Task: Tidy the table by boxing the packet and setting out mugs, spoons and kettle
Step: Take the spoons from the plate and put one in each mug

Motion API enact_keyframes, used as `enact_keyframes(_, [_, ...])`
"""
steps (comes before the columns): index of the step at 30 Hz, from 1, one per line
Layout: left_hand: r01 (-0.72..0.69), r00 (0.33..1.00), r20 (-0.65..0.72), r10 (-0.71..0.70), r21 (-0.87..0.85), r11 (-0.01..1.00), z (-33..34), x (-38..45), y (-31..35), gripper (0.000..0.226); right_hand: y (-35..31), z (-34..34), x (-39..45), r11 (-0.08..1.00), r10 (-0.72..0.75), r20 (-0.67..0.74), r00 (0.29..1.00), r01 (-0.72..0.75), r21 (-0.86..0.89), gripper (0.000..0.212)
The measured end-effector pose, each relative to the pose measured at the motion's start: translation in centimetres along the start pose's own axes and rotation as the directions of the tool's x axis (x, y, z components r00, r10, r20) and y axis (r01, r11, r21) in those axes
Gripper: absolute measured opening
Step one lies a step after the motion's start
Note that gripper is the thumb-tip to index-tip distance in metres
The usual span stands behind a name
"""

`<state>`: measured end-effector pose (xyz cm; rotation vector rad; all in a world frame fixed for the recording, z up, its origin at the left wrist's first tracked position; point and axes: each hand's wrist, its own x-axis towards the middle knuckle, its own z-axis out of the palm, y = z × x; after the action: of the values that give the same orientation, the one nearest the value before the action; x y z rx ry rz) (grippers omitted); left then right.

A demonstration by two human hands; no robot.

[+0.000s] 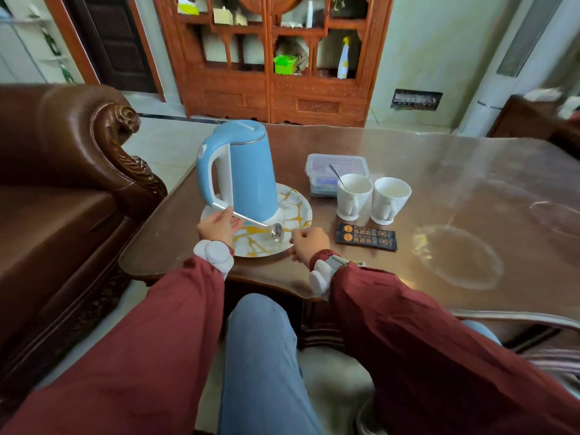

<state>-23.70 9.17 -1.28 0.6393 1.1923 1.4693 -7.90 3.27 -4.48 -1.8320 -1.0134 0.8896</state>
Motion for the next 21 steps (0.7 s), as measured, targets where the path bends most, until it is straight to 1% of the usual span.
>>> enact_keyframes(2, [0.015,0.999,0.033,-0.014,-0.019,1.000,0.9,-0.8,-0.2,0.010,0.5,-0.7,0.1,1.000,-0.002,-0.016,1.000,0.002,-0.001,0.041])
enact_keyframes(3, [0.026,0.998,0.050,-0.024,-0.030,0.999,1.6,-1.2,-0.3,0.009,0.9,-1.4,0.1,1.000,0.005,-0.027,1.000,-0.005,0.006,0.042])
enact_keyframes(8, [0.062,0.992,0.118,-0.054,-0.070,0.996,5.2,-3.1,-0.4,0.020,2.9,-5.3,0.8,0.999,0.043,-0.103,0.994,-0.040,0.029,0.040])
enact_keyframes(11, [0.075,0.985,0.163,-0.063,-0.063,0.995,7.8,-4.3,-0.6,0.021,3.9,-7.9,1.5,0.997,0.063,-0.153,0.986,-0.056,0.049,0.039])
enact_keyframes(15, [0.096,0.974,0.214,-0.080,-0.064,0.993,11.2,-5.5,-1.1,0.022,5.3,-10.9,2.3,0.994,0.092,-0.223,0.970,-0.077,0.074,0.043])
enact_keyframes(19, [0.103,0.969,0.231,-0.086,-0.065,0.993,14.5,-6.5,-1.9,0.023,6.0,-13.9,3.0,0.995,0.097,-0.275,0.957,-0.096,0.019,0.043])
enact_keyframes(21, [0.097,0.965,0.251,-0.080,-0.056,0.994,16.0,-7.1,-2.3,0.019,6.0,-15.3,3.2,0.996,0.078,-0.304,0.950,-0.084,-0.009,0.041])
